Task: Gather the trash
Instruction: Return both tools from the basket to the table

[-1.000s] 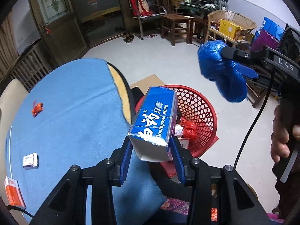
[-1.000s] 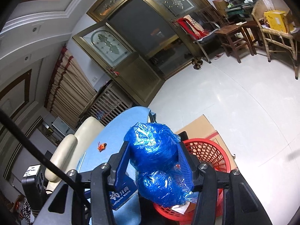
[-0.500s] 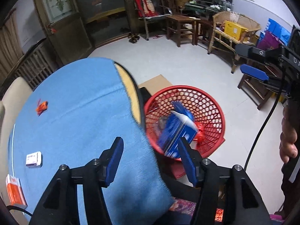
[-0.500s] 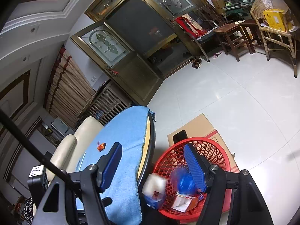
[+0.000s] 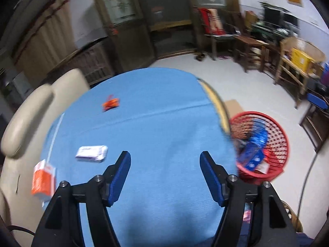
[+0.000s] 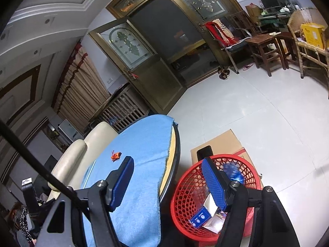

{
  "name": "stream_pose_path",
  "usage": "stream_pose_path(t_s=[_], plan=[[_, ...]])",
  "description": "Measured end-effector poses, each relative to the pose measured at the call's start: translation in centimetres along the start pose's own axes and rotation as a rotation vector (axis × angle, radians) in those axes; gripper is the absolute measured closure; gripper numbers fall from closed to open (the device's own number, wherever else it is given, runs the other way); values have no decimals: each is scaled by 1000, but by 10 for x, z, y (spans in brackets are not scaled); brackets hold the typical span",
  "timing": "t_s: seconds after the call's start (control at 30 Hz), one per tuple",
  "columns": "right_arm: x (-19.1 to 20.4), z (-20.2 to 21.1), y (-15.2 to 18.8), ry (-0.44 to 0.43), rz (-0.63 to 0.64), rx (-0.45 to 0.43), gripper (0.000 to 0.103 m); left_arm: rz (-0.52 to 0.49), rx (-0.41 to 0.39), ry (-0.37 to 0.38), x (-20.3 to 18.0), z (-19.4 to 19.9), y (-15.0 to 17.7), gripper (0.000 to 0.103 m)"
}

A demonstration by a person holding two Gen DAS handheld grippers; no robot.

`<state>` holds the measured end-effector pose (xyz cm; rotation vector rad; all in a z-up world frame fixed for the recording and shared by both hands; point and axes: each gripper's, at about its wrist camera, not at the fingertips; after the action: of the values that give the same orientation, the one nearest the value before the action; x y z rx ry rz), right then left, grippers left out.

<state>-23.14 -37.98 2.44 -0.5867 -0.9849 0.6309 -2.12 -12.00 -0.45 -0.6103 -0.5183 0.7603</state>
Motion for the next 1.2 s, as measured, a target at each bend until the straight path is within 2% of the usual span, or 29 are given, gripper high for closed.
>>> stream_pose_path(t_s=[0.17,0.43,0.8,1.2], plan=[[16,-9,4,-7,30,28,31,110,5,-69,45,3,5,33],[45,-20,10,-20,98,52,31,168,-33,-187,86,12,18,33],[86,-51,26,-50,172,121,31,240,-13,-211,122,10,36,33],[136,-94,32,-104,259,172,31,295,28,-211,148,-11,53,33]])
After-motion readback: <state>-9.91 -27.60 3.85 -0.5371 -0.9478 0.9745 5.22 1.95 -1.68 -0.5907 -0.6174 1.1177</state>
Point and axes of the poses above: each gripper's, at about its wrist camera, not at the fingertips, and z roughly against the way its jaws point, x to its left, y to its underside, and after that the axes turned 1 degree about z, right-handed
